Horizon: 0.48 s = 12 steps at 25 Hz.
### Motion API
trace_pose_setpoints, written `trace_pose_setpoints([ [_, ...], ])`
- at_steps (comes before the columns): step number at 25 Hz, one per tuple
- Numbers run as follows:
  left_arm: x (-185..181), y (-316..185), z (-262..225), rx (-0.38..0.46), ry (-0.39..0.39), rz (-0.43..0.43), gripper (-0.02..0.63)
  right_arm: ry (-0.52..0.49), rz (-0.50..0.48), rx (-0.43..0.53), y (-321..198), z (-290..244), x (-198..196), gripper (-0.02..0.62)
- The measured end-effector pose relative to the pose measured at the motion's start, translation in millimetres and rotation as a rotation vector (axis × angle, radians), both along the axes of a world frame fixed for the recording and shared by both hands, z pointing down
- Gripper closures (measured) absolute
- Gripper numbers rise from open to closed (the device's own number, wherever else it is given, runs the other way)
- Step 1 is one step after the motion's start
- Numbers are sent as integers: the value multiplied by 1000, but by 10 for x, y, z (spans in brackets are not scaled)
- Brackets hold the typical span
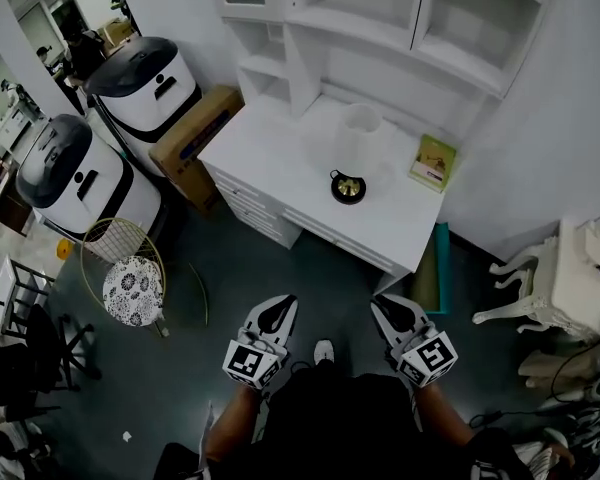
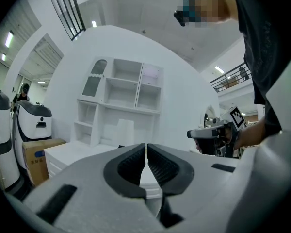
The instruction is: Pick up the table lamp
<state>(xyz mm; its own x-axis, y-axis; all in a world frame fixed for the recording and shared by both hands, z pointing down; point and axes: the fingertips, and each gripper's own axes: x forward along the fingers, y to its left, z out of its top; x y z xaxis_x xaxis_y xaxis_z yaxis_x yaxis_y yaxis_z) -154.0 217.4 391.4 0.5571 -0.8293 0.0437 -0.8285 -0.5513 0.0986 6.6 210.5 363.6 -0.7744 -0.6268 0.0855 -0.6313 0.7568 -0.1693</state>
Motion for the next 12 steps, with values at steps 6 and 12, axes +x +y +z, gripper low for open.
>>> trace_pose_setpoints([
  [6, -23, -172, -78, 20, -1, 38, 586, 1, 32, -2, -80, 10, -50, 532],
  [12, 28, -183, -98, 46, -17, 71, 589, 10, 47, -27, -133, 136, -33, 532],
])
